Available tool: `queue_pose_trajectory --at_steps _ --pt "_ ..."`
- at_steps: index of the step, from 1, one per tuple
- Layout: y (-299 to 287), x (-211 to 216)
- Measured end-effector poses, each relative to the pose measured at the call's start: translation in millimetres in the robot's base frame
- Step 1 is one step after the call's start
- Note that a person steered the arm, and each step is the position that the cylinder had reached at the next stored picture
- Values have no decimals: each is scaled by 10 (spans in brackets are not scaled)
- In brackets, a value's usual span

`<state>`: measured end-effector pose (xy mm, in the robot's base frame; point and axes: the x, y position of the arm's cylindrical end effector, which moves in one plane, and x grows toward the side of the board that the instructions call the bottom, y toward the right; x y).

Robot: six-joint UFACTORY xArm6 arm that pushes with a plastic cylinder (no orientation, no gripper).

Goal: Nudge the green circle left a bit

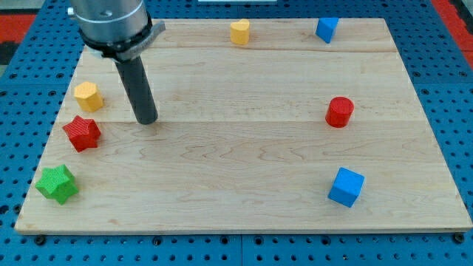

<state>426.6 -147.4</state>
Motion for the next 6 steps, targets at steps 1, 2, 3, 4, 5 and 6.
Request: queue_pose_trajectory --at_steps 1,2,3,4,5,6 --pt "89 -544" --pt "301 -1544" --pt "418 -2050" --pt "-157 -2043" --pt "-87 -2053" --pt "66 -2156"
